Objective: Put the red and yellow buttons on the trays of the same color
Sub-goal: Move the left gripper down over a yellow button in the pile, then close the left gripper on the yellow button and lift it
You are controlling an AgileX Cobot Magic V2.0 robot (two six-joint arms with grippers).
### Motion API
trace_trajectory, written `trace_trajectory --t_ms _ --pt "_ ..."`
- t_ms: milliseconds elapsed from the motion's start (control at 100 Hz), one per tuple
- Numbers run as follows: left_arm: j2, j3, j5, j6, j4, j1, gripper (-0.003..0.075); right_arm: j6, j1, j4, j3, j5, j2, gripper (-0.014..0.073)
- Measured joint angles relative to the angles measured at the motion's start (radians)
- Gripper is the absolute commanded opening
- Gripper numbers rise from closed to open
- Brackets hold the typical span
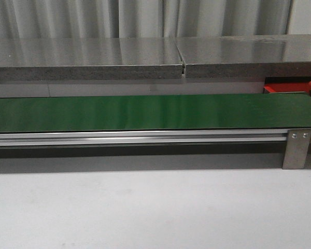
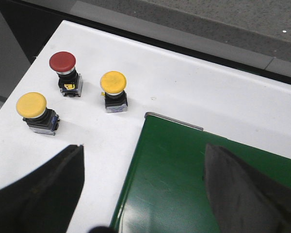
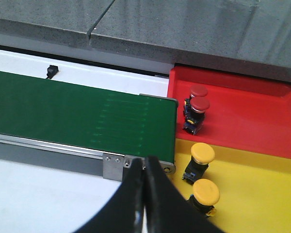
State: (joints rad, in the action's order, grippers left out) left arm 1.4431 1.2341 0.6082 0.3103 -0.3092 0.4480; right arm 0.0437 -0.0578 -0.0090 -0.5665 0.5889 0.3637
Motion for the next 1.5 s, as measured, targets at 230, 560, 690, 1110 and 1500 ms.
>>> trace_trajectory --t_ms 230,560,690,1110,1500 --pt "0.199 0.206 0.111 -0.09 0.009 0.047 0.0512 0.0 0.0 0.0 0.0 0.0 0.0 -0.0068" --pt "0.488 0.541 0.407 -0.249 0.088 0.144 0.0512 0.0 -0.002 0.0 0.0 0.0 0.0 -0.0068" --pt "0.554 0.595 0.469 -0.3 0.192 0.163 0.0512 0.0 -0.002 0.0 0.0 0.0 0.0 -0.0068" --pt "0.657 0.618 0.382 -0.339 0.246 0.163 0.0512 0.002 -0.002 0.0 0.0 0.0 0.0 -0.0068" --pt "0.769 0.647 0.215 -0.345 0.223 0.17 0.0512 0.002 -0.002 0.0 0.001 0.0 0.0 -0.0068"
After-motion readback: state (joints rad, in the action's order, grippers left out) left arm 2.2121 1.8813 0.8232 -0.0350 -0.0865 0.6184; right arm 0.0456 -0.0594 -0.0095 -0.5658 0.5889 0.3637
